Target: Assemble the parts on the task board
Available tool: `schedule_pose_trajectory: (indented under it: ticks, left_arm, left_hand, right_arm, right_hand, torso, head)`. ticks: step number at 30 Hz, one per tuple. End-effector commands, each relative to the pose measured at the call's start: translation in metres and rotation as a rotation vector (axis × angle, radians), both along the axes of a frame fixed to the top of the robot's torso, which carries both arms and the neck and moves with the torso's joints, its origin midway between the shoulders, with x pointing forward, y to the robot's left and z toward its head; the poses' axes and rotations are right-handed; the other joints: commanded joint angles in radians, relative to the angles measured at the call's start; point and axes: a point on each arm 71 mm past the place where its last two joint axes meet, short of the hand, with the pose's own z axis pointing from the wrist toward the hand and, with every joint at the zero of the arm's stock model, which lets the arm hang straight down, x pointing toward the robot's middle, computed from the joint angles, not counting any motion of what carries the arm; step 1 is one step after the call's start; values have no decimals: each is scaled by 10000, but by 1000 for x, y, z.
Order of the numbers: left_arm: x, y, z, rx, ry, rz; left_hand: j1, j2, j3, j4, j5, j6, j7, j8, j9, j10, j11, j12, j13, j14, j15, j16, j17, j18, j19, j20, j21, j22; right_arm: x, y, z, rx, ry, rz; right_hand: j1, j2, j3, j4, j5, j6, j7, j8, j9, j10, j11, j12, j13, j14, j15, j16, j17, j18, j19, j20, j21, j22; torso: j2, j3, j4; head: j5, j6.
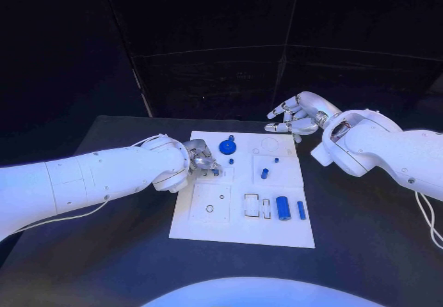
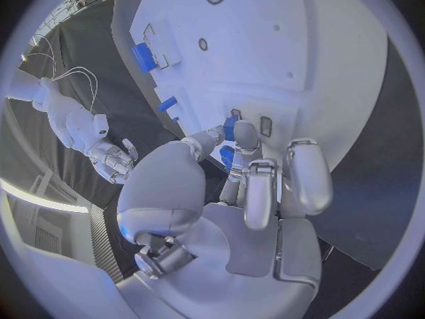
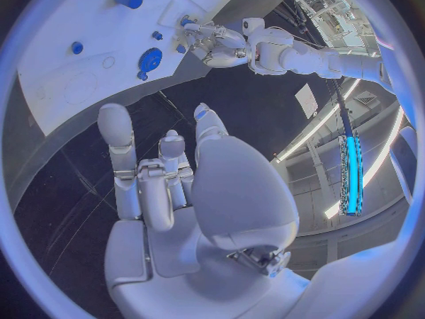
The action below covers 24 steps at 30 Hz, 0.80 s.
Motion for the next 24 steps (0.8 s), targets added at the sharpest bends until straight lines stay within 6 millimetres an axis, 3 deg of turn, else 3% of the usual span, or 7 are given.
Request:
schedule_pose_trajectory:
  ticks: [1,24]
  left_arm:
    - [-2,-1,-2,256,284,-192]
    - [-2,1,-5,460,569,-274]
  left_hand:
    - [122,16,1381,-1417,23,96,-100,33,43,330,-257,47,15,969,-60,48,2333,-129,82,-18,67,8]
    - [83,-83,1427,-1348,199,118,-128,129,55,419,-279,121,51,976,-72,67,2356,-136,100,-33,87,44]
  right_arm:
    - [0,1,1,32,-32,99]
    - [1,1,1,20,-18,93]
  right_hand:
    - [-6,102,-8,66,36,-88,2,31,-3,-28,-17,58,-14,1057,-31,24,2634,82,66,-9,-58,-2]
    - [-7,114,-28,102,61,-94,3,37,-3,-27,-17,76,-14,1057,-31,24,2634,81,79,-10,-69,-8]
  torso:
    - [-1,1,6]
    - [-11,-1,2]
  head:
    - [-7,-9]
    - [50,3]
